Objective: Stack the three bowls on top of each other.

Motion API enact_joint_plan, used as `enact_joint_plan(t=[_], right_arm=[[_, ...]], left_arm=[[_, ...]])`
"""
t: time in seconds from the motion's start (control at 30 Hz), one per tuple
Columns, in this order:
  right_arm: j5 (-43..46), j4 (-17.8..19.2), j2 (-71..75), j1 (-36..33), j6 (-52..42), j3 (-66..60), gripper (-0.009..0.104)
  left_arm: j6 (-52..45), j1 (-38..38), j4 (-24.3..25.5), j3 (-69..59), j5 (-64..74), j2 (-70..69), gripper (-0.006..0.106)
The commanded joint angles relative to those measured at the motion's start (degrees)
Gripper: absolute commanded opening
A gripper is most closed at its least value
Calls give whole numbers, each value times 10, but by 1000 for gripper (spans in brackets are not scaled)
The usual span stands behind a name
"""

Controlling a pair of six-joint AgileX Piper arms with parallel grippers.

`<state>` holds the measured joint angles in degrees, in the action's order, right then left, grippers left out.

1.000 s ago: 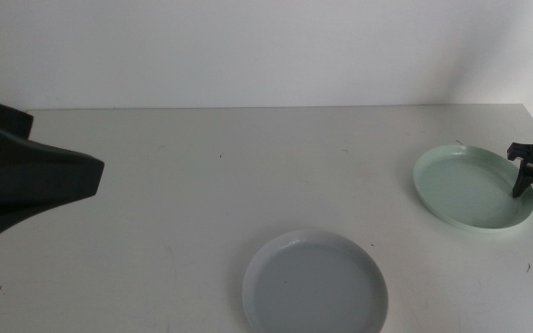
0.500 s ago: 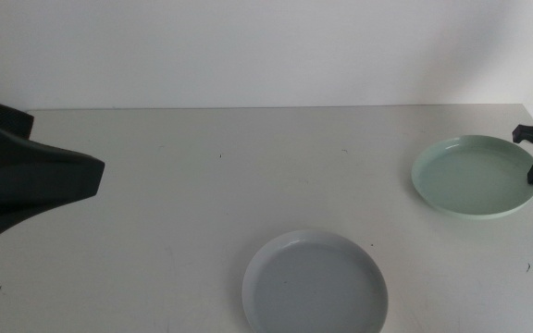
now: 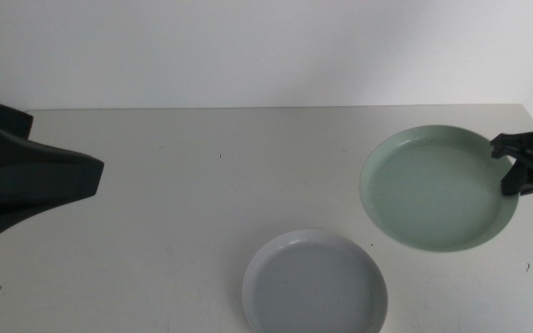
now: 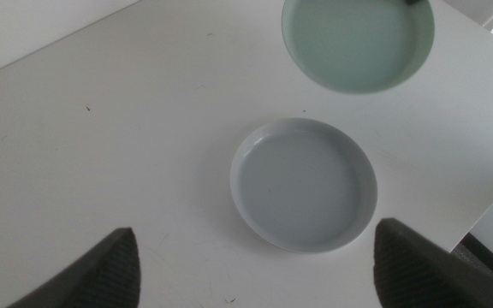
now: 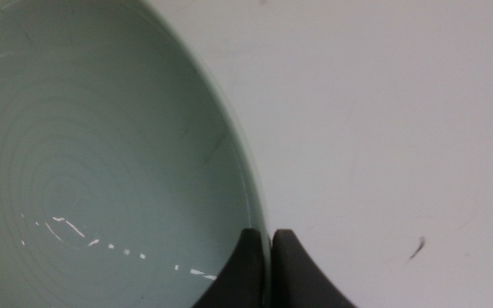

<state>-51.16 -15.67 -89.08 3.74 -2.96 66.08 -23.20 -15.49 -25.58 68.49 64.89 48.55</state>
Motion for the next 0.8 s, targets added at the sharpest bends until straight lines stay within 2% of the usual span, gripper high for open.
enact_joint_plan(t=[0.0, 0.2, 0.47, 0.6, 0.77], right_arm=[[28, -24, 48, -29, 0, -27, -1], [75, -51, 53, -115, 1, -88, -1], [135, -54, 23, -227, 18, -100, -1], [150, -52, -3, -258, 22, -100, -1], [145, -52, -26, -263, 21, -100, -1]], left_arm=[[2, 1, -19, 14, -29, -1, 105], [2, 1, -19, 14, -29, -1, 105], [2, 1, -19, 14, -29, -1, 105], [2, 1, -19, 14, -29, -1, 105], [2, 1, -19, 14, -29, -1, 105]])
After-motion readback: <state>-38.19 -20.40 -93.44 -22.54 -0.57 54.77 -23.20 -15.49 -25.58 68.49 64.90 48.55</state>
